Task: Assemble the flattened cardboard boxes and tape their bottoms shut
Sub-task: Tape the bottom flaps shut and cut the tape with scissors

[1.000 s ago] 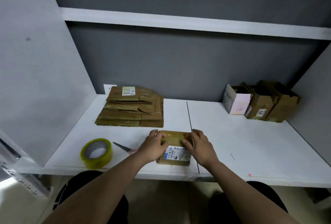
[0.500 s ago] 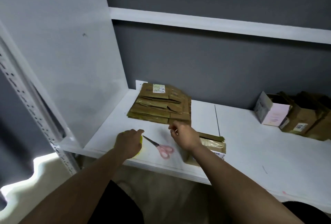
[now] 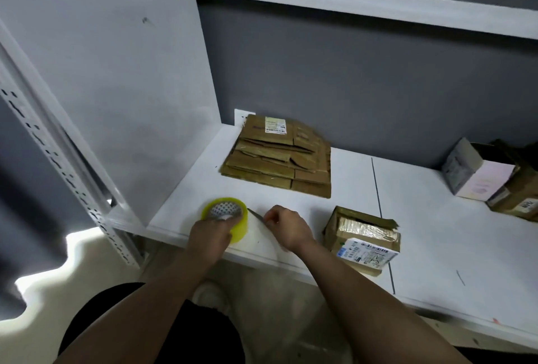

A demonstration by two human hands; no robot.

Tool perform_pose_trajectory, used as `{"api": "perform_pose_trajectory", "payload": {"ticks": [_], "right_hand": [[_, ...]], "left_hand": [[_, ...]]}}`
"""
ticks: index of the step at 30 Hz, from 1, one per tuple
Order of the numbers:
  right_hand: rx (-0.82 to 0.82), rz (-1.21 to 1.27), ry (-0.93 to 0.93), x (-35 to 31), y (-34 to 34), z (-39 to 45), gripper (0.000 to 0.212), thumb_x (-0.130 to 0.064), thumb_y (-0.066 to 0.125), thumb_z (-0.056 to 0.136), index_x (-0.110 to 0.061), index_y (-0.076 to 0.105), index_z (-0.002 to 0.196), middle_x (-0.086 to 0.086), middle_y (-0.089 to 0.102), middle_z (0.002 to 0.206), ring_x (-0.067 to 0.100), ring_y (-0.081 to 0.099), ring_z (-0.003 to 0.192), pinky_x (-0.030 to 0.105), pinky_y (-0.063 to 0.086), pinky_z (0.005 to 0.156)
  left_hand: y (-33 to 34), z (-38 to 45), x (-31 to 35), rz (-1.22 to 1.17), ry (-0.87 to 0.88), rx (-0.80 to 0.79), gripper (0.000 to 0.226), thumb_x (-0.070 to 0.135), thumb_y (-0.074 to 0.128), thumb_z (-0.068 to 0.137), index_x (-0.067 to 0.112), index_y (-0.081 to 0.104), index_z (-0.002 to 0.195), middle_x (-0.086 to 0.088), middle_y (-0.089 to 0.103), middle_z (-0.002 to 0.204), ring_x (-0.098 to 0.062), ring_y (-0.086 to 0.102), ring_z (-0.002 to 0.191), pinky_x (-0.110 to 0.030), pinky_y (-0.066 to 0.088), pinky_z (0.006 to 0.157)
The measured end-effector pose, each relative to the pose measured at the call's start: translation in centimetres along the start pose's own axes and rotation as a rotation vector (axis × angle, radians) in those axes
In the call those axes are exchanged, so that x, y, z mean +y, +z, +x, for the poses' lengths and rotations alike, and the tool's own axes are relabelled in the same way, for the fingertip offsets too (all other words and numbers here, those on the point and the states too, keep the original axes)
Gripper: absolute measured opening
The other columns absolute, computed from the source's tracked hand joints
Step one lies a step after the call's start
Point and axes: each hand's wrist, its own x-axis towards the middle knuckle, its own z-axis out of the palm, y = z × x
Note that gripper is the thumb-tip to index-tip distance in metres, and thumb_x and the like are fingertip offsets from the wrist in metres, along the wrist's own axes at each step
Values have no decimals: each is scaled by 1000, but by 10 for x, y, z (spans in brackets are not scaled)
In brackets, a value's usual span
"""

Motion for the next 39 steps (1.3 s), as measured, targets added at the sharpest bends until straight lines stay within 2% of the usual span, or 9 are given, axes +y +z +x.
{"api": "perform_pose_trajectory", "payload": {"ticks": [3, 7, 12, 18, 24, 28, 31, 33, 39], "right_hand": [[-2, 196, 15, 2, -6, 0, 30, -19, 50, 97, -15, 58, 125, 7, 62, 123, 25, 58, 113, 31, 45, 94], [13, 594, -29, -8, -19, -14, 52, -26, 55, 97, -14, 37, 144, 4, 44, 133, 19, 50, 120, 34, 43, 102], [400, 567, -133, 5, -50, -50, 29, -27, 61, 93, -21, 64, 121, -3, 58, 120, 9, 55, 111, 30, 47, 91], [723, 555, -191, 28, -95, -95, 13, -16, 70, 86, -29, 70, 88, -14, 62, 93, 5, 59, 94, 28, 50, 74], [778, 605, -138, 45, -131, -117, 20, -13, 67, 87, -26, 60, 74, -4, 63, 84, 4, 58, 82, 24, 47, 74], [821, 419, -34, 56, -138, -125, 14, -23, 60, 93, -19, 55, 80, -7, 62, 83, 7, 57, 79, 28, 45, 68], [864, 358, 48, 64, -145, -131, 13, -26, 56, 95, -17, 54, 85, -7, 61, 83, 12, 57, 78, 29, 41, 65], [876, 360, 127, 69, -149, -134, 15, -29, 55, 96, -15, 55, 90, -9, 59, 81, 16, 57, 79, 32, 43, 67], [773, 535, 248, 81, -155, -131, 15, -29, 61, 91, -21, 57, 79, -8, 62, 78, 21, 64, 79, 44, 54, 76]], "left_hand": [[-18, -4, 8, -375, -218, 16, 53, 30, 63, 85, 37, 49, 136, -3, 60, 130, -26, 59, 115, -36, 48, 93], [-44, -2, 29, -824, -186, 53, 39, 22, 68, 82, 33, 60, 119, 3, 66, 116, -14, 62, 108, -39, 51, 92], [-68, -1, 74, -1042, -86, 38, 43, 0, 64, 86, 37, 61, 109, 9, 67, 111, -4, 62, 106, -20, 51, 85], [-88, -1, 131, -1103, 77, 17, 52, -5, 59, 87, 41, 60, 110, 11, 67, 114, 3, 61, 105, -24, 52, 86], [-100, 3, 178, -1065, 128, -80, 41, 26, 53, 89, 59, 55, 113, 14, 65, 116, -30, 62, 108, -53, 51, 87], [-97, -4, 209, -1030, 153, -107, 50, 24, 63, 90, 38, 41, 133, 6, 55, 113, -8, 56, 92, -14, 50, 69], [-79, -9, 215, -826, 202, 82, 72, 31, 75, 79, 37, 36, 139, 7, 48, 134, -11, 51, 113, -31, 51, 88], [-76, -8, 215, -974, 121, 153, 65, 38, 78, 74, 36, 45, 130, 8, 54, 129, -14, 55, 113, -37, 54, 85], [-94, -7, 230, -1236, 113, 247, 52, 42, 74, 66, 28, 56, 113, 10, 61, 114, -6, 59, 105, -17, 52, 77]]}}
